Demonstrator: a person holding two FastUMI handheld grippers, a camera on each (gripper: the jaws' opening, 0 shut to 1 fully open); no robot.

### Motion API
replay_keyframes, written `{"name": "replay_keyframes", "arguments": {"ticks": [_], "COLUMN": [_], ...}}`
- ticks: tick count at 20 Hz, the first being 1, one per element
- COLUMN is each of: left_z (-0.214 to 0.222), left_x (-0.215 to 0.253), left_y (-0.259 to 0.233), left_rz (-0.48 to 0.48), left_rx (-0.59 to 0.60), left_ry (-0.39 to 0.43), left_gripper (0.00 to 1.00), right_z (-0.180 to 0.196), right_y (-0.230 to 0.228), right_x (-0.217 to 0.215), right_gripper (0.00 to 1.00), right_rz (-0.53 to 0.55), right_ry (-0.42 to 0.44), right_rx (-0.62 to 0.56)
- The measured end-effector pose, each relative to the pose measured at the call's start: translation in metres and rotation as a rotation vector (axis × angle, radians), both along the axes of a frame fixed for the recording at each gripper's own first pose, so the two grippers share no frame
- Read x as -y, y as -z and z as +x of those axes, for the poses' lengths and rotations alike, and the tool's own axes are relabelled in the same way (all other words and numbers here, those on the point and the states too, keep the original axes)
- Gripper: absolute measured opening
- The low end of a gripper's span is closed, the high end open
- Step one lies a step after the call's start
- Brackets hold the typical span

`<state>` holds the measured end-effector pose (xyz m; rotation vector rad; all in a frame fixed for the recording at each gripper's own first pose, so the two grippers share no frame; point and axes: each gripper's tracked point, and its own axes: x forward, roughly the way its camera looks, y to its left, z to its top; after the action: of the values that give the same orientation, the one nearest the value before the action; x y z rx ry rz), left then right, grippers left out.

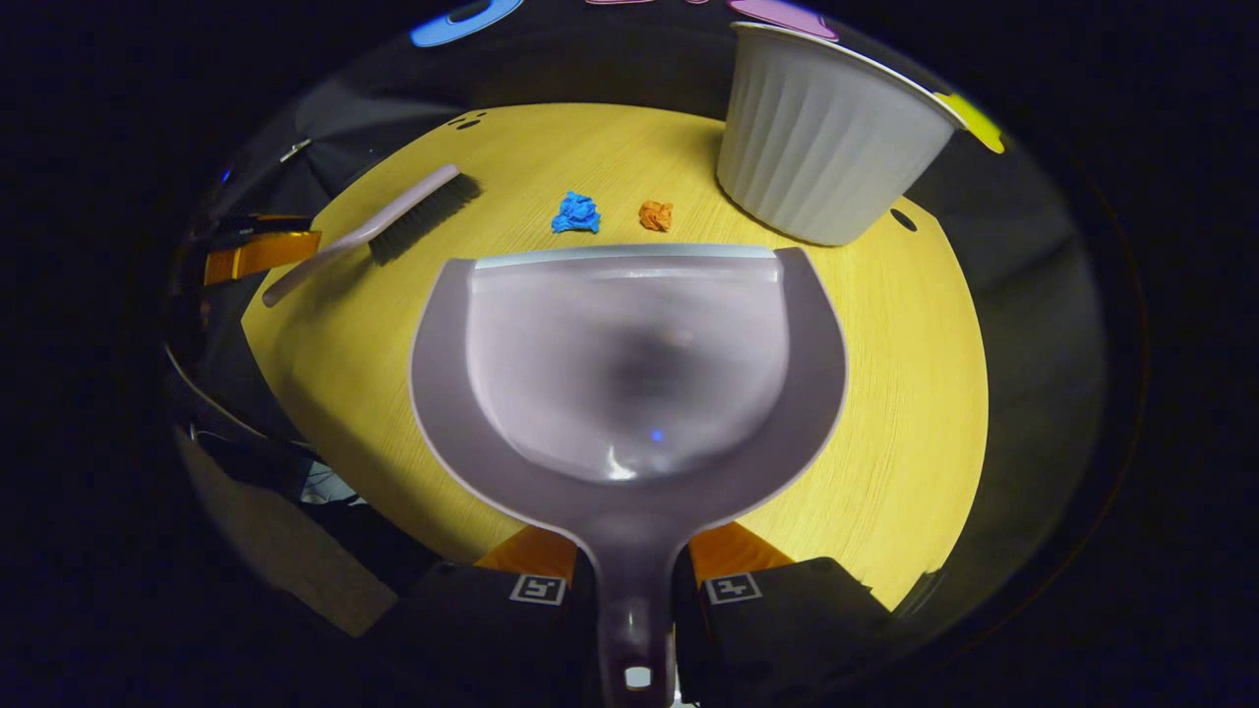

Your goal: Pick up the small broom and dustpan from the desktop, sweep the trash into the dustpan with the broom, and then empty the trash into the garbage bin.

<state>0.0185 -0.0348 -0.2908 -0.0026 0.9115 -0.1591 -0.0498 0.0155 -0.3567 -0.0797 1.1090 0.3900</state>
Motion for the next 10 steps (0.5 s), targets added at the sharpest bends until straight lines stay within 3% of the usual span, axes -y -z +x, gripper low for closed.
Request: {"name": "replay_keyframes", "arguments": {"ticks": [4,5,6,7,10], "left_z": [0.016,0.02,0.023,0.026,0.031], "left_x": [0.008,0.008,0.009,0.01,0.017], "left_y": [0.042,0.049,0.056,0.061,0.072], "left_rz": [0.039,0.054,0.067,0.071,0.067], "left_rx": [-0.095,-0.111,-0.127,-0.139,-0.17], "left_ry": [0.032,0.038,0.041,0.04,0.04], "left_gripper": [0.8,0.78,0.75,0.73,0.66], "right_z": [0.0,-0.001,0.0,-0.001,-0.002], "right_y": [-0.008,-0.011,-0.013,-0.014,-0.016], "right_x": [0.01,0.013,0.014,0.015,0.018], "right_gripper": [0.36,0.41,0.36,0.41,0.36], "right_rz": [0.009,0.01,0.009,0.008,0.004], "right_ry": [0.022,0.025,0.025,0.023,0.014], "right_rx": [-0.004,-0.004,-0.004,-0.004,-0.008]}}
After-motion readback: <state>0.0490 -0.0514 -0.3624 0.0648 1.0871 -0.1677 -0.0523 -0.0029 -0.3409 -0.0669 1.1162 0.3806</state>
